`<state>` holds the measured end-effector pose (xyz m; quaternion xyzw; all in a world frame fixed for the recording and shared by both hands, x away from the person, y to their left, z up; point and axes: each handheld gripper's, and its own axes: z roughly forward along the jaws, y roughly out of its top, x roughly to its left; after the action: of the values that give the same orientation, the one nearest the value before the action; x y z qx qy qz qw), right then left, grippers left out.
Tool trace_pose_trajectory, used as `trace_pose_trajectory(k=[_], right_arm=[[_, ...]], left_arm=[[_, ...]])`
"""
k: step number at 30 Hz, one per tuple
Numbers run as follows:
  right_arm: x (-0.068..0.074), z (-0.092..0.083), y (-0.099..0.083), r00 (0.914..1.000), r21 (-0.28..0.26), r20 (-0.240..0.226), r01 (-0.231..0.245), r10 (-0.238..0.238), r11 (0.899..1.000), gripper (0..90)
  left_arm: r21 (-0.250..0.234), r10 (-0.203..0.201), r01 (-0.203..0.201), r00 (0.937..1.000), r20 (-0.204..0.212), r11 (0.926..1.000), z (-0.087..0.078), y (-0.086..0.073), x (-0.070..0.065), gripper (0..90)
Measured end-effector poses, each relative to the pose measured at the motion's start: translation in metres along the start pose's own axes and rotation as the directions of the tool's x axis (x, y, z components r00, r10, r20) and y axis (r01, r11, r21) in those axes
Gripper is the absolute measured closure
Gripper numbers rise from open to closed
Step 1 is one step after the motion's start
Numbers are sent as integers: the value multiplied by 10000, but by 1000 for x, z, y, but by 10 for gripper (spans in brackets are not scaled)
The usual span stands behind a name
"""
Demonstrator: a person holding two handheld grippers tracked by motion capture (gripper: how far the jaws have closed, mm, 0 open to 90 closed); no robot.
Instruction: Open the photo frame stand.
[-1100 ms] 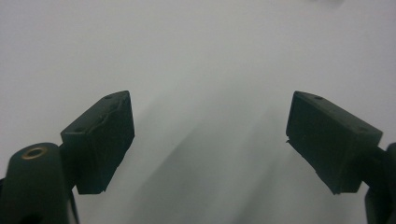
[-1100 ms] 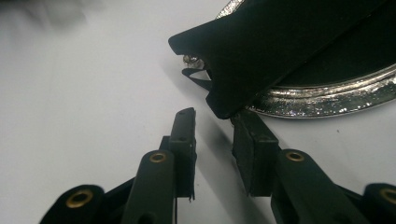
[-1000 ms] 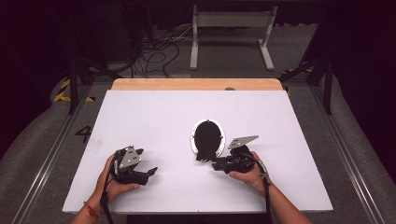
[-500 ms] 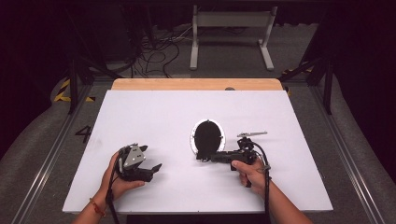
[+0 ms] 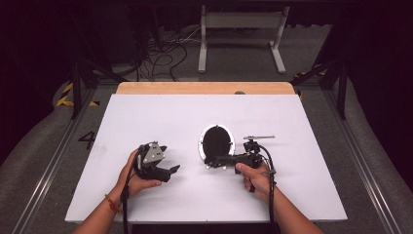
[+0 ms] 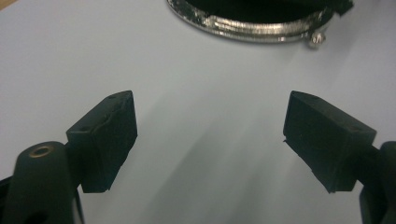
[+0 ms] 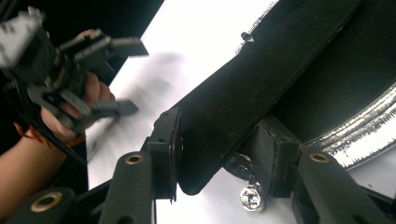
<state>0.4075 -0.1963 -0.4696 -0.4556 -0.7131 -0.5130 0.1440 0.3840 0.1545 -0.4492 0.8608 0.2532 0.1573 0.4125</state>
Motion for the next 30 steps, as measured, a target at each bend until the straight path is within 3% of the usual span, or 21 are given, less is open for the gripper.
trace_pose_trajectory(k=[4,6,10,14,16,18,19,21,24,25,26,27,28,30], right_arm=[[2,0,-1,9998,-33,95,169,-169,9999,572],[2,0,-1,9994,-25,166,296,-296,9996,573],[3,1,-1,9983,-24,250,530,-529,9986,575],[5,0,-2,9959,9,310,854,-854,9963,578],[6,0,-2,9953,19,324,909,-909,9959,577],[7,-1,-2,9927,52,383,1145,-1146,9934,577],[7,-1,-3,9911,57,393,1270,-1272,9919,577],[10,-2,-4,9843,100,497,1693,-1696,9855,578],[14,-3,-5,9750,153,631,2124,-2130,9771,578],[15,-3,-6,9689,159,716,2363,-2369,9715,577],[17,-3,-7,9628,187,814,2572,-2578,9662,576],[21,-3,-8,9509,206,964,2936,-2942,9557,576],[23,-3,-8,9429,218,1004,3170,-3176,9482,576],[28,-2,-10,9187,316,1199,3753,-3763,9264,576]], left_arm=[[-68,-323,325,9991,275,9994,8,8,6,170],[-27,-261,262,9993,279,9997,14,12,6,173],[107,-608,602,9949,804,9981,29,23,9,167],[329,-929,901,9907,996,9954,45,31,12,161],[272,-1265,1242,9850,1171,9919,53,36,12,164],[386,-1145,1103,9843,1345,9931,58,39,11,177],[487,-1261,1201,9806,1498,9916,63,41,9,168],[497,-1249,1187,9809,1489,9917,68,44,8,166],[418,-1464,1411,9732,1771,9891,75,47,8,162],[396,-1565,1517,9683,1948,9876,76,47,8,156],[384,-1761,1719,9590,2221,9844,77,46,9,154],[385,-1918,1880,9548,2272,9814,77,45,9,145],[404,-1906,1863,9548,2283,9817,77,45,9,144],[358,-1911,1880,9541,2307,9815,78,45,9,141]])
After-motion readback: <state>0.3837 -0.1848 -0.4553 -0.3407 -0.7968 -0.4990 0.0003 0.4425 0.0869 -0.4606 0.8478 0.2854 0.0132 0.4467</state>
